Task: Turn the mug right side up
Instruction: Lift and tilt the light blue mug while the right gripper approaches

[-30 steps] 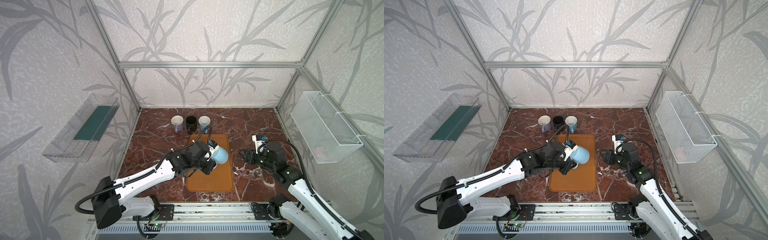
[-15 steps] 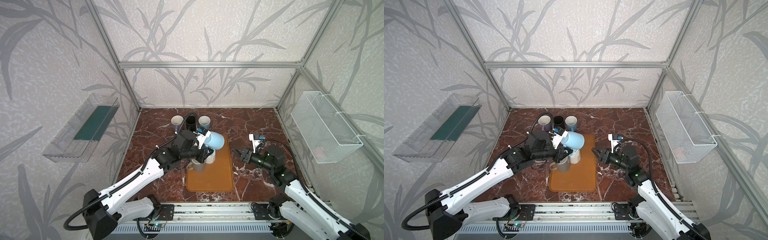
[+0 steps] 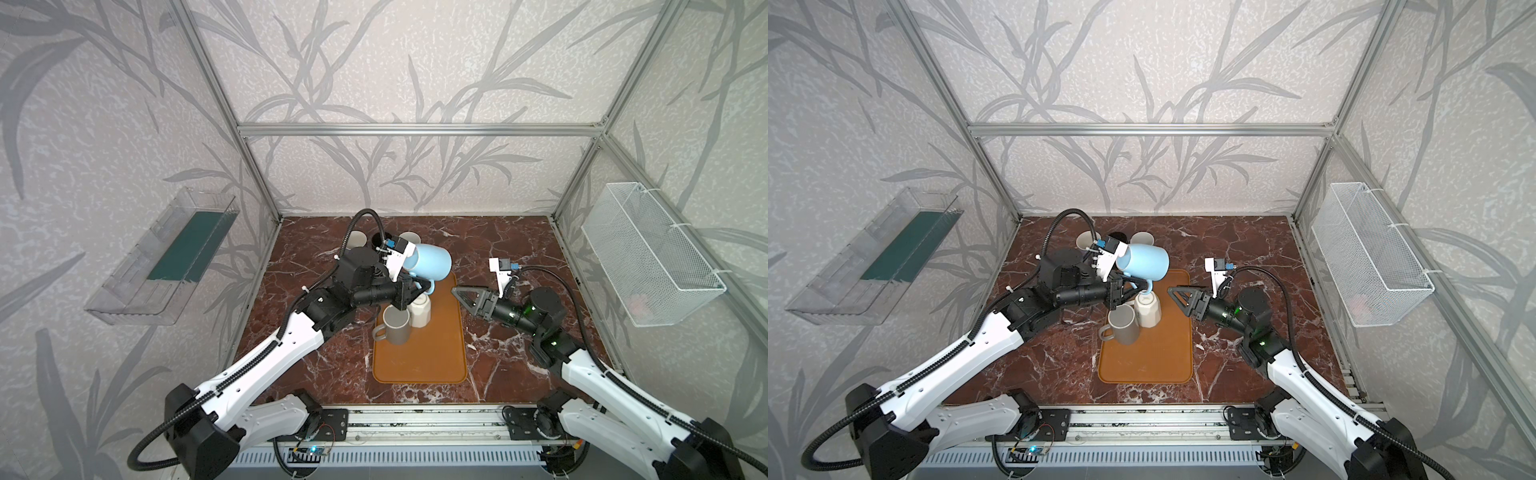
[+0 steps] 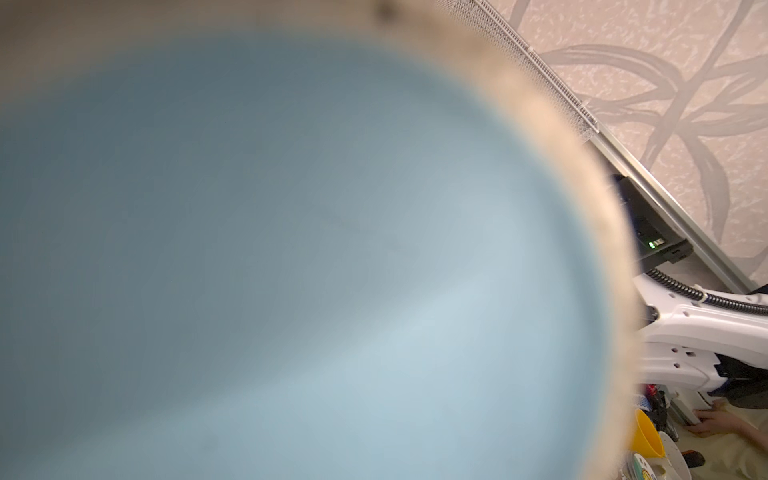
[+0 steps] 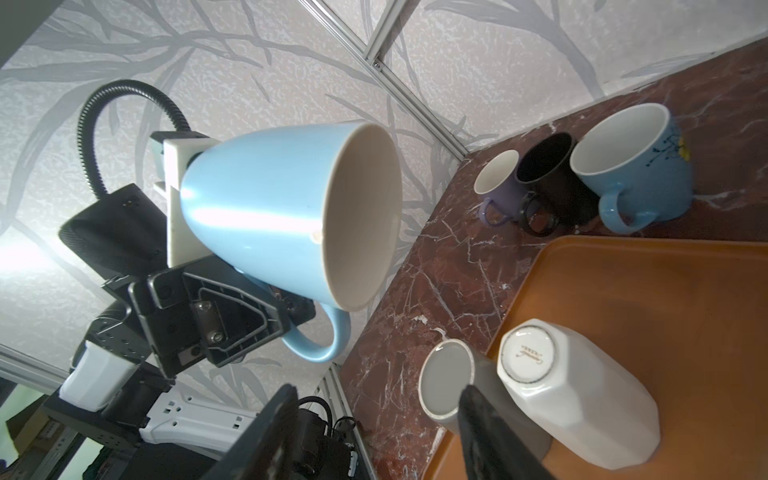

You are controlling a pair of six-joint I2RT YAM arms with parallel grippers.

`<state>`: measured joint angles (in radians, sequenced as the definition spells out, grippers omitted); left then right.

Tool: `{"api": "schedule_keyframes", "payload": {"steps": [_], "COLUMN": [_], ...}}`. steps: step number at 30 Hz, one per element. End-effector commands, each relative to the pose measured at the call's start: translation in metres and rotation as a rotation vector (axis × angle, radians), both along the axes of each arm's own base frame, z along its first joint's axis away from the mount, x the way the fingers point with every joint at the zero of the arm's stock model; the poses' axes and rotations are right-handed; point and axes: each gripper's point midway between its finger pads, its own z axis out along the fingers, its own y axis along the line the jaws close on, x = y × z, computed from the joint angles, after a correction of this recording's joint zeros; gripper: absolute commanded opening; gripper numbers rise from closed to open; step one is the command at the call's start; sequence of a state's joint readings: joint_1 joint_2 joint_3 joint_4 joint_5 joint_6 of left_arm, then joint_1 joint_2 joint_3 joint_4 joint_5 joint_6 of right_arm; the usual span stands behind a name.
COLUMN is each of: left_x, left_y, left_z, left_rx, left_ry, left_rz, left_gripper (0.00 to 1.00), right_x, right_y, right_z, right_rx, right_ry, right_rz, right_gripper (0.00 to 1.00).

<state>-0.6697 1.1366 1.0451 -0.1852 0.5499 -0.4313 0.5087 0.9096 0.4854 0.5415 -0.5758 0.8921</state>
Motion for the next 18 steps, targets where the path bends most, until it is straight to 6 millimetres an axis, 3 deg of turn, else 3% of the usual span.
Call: {"api": "schedule_keyframes", "payload": {"steps": [1, 10, 18], "left_x": [-0.007, -0.016, -0.026], "left_y": [-0.004, -0.005, -0.005], "left_z": [0.068, 0.081, 0.088], "left_rx": [-0.167, -0.227, -0.281], "left_ry": [-0.143, -0.160, -0.166], "left_rz": [-0.052, -0.094, -0.135], "left_gripper": [0.00, 0.00, 0.00], "right_x": [-0.005, -0.002, -0.004], "right_y": [0.009, 0.030, 0.032], "right_z": [0.038, 0.052, 0.069], "right_rx": [0.076, 0.175, 0.249], "right_ry": [-0.084, -0.086, -0.111], "right_rz": [0.042, 0.105, 0.133], "right_gripper": [0.63, 0.64, 0.61]}}
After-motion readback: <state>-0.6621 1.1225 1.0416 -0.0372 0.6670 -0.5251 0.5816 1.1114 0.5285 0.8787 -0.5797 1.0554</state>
